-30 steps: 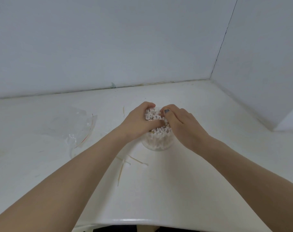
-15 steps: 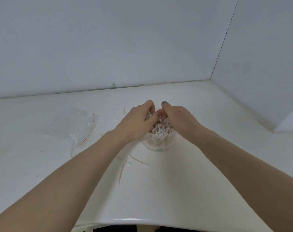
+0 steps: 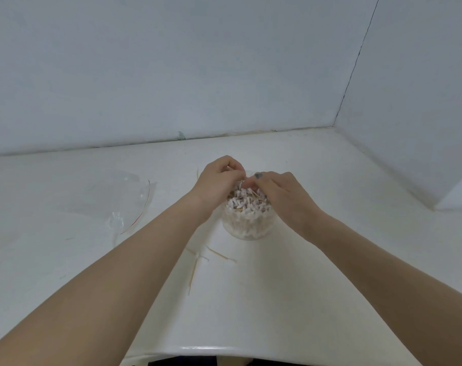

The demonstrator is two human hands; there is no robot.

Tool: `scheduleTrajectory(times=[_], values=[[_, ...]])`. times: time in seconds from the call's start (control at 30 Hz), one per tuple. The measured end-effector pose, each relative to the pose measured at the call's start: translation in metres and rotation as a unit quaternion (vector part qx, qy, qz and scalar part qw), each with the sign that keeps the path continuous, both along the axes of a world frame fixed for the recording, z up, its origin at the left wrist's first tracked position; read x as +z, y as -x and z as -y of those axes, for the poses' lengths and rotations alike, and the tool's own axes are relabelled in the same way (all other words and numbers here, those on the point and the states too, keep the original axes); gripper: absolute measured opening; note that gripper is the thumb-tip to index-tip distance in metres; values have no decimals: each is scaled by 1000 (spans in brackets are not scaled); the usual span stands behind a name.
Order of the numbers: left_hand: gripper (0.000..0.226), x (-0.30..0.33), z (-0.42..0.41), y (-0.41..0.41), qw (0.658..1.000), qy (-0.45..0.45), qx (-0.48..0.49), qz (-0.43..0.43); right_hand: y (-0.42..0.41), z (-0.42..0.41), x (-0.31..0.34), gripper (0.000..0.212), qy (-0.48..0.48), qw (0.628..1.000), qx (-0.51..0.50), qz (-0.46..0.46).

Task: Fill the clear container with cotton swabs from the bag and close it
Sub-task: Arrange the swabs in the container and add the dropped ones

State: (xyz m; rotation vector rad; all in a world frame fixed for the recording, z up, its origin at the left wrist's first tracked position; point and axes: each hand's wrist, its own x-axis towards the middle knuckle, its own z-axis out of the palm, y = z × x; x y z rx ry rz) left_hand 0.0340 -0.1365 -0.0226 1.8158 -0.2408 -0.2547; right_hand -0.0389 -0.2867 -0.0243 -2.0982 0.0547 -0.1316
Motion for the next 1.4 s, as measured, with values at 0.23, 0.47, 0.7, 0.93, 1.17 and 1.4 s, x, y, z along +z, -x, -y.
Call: scheduleTrajectory(times=[0.23,0.47,0.7,0.93,1.17,1.4], values=[[20,-7,0,2,1000,-18,17,8,11,5,5,35,-8,996,-24,85],[10,-12,8,-3,999,4,42,14,12,4,-9,33,93,993,19,68],[10,-11,12,-7,998,-38,33,27,13,10,-12,39,98,987,-21,128],[24,-13,2,3,998,-66,-8,17,17,18,-22,28,179,962,-10,207],[46,-8,1,9,996,-83,-21,-25,21,20,-39,42,209,953,19,219],[49,-3,4,2,993,-93,-15,-75,22,10,-21,33,179,956,7,231]])
